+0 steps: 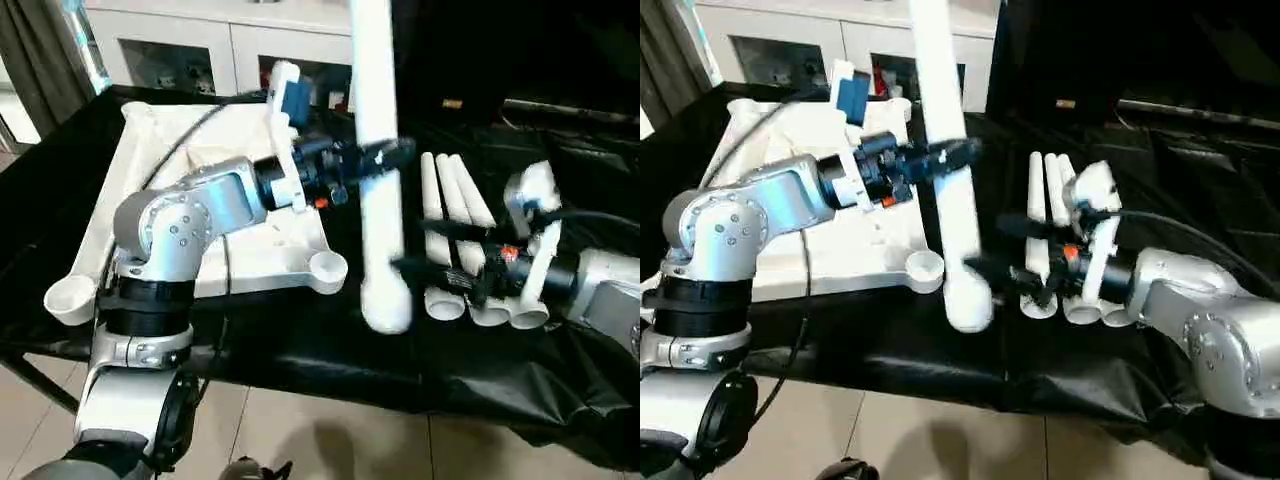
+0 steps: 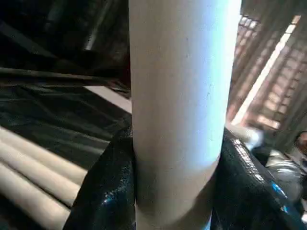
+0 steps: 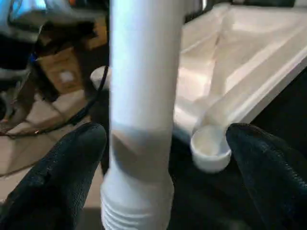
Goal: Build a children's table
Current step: Pick table leg
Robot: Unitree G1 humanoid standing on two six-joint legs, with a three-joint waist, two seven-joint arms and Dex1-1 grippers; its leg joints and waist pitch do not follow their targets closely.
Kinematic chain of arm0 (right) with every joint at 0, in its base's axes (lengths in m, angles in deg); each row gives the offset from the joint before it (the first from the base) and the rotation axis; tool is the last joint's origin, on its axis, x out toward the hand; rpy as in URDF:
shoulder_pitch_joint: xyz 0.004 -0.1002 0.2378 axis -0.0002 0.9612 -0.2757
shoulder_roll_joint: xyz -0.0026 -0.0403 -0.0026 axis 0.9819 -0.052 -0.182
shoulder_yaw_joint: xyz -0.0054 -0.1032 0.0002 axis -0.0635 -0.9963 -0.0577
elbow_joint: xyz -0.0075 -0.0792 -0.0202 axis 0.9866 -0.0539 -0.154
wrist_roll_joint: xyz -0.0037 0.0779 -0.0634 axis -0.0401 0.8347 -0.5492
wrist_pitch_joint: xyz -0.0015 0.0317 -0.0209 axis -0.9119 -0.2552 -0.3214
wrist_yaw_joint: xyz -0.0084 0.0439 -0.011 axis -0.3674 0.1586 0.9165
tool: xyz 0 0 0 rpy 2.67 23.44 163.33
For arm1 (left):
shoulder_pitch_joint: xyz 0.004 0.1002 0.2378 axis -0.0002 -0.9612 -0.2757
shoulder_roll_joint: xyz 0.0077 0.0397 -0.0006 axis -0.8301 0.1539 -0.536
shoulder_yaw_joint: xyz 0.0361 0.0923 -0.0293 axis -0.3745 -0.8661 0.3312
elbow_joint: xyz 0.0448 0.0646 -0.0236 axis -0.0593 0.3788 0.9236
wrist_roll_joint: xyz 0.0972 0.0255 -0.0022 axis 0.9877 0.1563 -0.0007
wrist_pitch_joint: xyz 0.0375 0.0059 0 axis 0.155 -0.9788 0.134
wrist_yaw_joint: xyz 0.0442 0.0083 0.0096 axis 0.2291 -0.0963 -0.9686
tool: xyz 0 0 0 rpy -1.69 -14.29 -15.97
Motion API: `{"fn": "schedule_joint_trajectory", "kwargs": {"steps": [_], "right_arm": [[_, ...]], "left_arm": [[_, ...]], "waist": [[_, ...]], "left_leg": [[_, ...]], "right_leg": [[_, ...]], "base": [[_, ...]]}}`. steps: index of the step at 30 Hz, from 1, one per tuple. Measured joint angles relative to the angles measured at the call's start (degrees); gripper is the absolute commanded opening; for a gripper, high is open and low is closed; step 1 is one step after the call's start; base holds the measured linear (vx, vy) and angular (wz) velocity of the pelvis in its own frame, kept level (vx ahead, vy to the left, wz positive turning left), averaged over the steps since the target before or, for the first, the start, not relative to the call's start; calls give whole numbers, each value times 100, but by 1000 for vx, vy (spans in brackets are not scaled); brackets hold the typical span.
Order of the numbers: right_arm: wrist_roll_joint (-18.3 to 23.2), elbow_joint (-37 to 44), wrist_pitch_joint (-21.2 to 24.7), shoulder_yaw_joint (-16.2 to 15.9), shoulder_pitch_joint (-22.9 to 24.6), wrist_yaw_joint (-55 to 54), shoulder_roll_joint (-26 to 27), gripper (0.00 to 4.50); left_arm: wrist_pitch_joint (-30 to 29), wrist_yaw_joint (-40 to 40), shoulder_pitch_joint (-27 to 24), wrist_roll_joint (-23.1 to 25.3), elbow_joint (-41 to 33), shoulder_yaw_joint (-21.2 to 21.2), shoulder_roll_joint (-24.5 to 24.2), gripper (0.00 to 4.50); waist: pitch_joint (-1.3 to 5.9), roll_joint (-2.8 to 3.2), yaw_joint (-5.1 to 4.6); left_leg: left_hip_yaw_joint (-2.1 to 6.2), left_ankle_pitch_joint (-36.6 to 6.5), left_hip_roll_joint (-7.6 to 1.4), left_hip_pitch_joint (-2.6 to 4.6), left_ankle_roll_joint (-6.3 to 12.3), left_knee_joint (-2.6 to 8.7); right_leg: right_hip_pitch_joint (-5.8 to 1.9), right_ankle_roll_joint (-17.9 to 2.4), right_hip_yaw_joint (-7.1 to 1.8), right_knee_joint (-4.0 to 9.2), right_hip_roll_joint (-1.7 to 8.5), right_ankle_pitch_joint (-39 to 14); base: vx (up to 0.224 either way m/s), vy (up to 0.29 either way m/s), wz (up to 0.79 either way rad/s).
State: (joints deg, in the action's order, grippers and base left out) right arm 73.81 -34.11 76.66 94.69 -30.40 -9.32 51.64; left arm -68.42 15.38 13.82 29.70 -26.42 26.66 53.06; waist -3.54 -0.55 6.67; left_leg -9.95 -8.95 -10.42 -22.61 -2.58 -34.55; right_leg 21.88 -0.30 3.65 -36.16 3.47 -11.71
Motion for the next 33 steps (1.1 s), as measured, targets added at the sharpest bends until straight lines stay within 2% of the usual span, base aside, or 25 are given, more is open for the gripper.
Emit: {"fn": "schedule_joint_trajectory", "kwargs": {"steps": [7, 18, 26, 29, 33], "right_arm": [[94, -322, -3, -352, -363, 481, -108, 450], [180, -591, 53, -593, -586, 787, -177, 450], [295, -600, 252, -681, -675, 836, -170, 366], [474, -603, 385, -672, -771, 840, -151, 333], [662, -608, 551, -671, -774, 872, -143, 311]], "left_arm": [[-334, 163, 261, -391, 13, 45, 68, 182], [-439, 206, 397, -441, 178, 65, 85, 182], [-596, 135, 532, -494, 397, 153, 116, 182], [-632, 133, 622, -565, 471, 201, 128, 182], [-661, 76, 690, -649, 583, 317, 181, 182]], "waist": [[1, 1, -2], [1, 1, 56], [2, 3, 114], [1, 2, 144], [0, 0, 174]], "left_leg": [[0, 0, -1, 3, 0, 0], [-1, 0, -1, 2, 0, -3], [-1, 0, -1, 2, 0, -2], [-1, 0, -2, 2, 0, -2], [-1, 0, -1, 1, 0, -3]], "right_leg": [[0, -4, 0, -1, 0, 2], [-1, -5, 0, -1, 0, 3], [0, -6, 0, -1, 0, 4], [0, -6, 1, -1, 0, 4], [-1, -6, 1, -1, 0, 4]], "base": [[0, 0, 0], [0, 0, 0], [0, 0, 0], [0, 0, 0], [0, 0, 0]]}}
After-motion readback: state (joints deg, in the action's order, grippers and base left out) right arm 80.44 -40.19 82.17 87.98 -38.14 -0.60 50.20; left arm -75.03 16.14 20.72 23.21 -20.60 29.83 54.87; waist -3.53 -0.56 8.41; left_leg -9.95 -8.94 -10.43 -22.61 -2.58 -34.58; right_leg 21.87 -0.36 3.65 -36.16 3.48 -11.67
